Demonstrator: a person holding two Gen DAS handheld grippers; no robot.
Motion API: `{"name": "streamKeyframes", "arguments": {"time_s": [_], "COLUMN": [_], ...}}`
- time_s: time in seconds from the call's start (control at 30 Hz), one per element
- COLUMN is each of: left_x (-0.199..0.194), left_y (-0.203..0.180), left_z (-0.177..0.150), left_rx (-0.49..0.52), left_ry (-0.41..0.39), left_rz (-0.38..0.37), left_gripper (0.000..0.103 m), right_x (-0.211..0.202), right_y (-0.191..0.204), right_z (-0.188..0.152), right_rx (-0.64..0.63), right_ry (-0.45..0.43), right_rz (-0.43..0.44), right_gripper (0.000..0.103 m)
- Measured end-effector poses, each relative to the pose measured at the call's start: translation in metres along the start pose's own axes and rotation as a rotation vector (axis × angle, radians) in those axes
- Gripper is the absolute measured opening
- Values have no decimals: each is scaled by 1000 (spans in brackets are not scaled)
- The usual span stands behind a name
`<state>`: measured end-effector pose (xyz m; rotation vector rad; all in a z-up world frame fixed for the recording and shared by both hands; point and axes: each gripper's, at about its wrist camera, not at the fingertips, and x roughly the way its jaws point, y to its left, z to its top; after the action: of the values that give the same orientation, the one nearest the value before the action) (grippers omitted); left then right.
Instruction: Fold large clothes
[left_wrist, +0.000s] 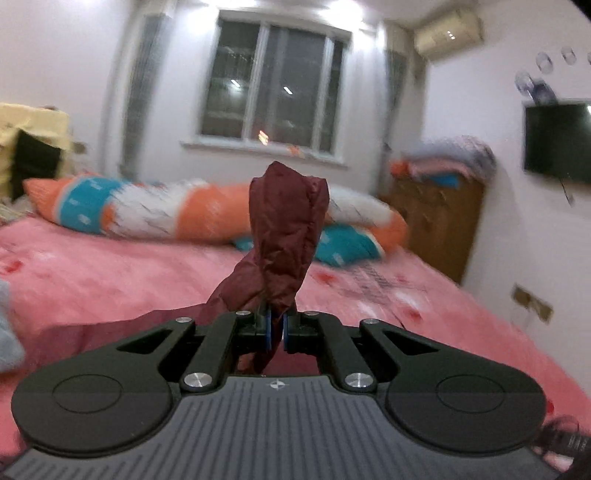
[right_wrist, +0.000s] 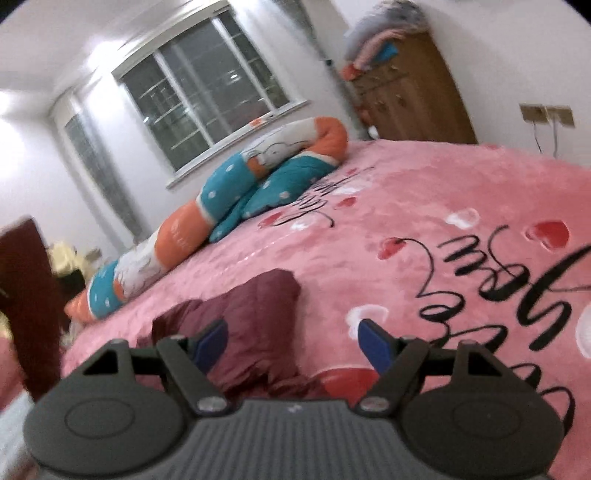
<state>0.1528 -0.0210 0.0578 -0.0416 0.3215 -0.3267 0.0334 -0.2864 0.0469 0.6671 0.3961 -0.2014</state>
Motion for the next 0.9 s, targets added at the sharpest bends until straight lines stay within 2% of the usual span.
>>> {"name": "streamKeyframes", "arguments": {"time_s": [0.17, 0.3, 0.4, 0.53, 0.63, 0.7, 0.77, 0.9], "left_x": [39, 60, 66, 65, 62, 62, 54, 34], "left_y": [-45, -55, -58, -57, -60, -67, -69, -71], "left_z": [-49, -75, -95, -101, -96, -97, -98, -97], "left_rx": [54, 102, 132, 169, 172, 181, 194, 184], "left_ry": [120, 193, 223, 237, 238, 234, 229, 215], "left_rz": [-34, -27, -14, -13, -18, -30, -40, -55], "left_gripper": [1, 1, 4, 9, 23, 41, 52, 55], "right_x": [-1, -3, -3, -3, -3, -2, -2, -4], "right_y": [-9, -13, -15, -18, -19, -20, -18, -17], "right_z": [7, 11, 13, 15, 15, 15, 15, 14], "right_rx": [40, 38, 43, 54, 56, 53, 36, 9], "right_ry": [-5, -13, -11, -1, 4, 13, 18, 20], "right_rz": [11, 17, 22, 28, 28, 34, 33, 38], "right_gripper": [78, 78, 78, 78, 78, 78, 78, 80]}}
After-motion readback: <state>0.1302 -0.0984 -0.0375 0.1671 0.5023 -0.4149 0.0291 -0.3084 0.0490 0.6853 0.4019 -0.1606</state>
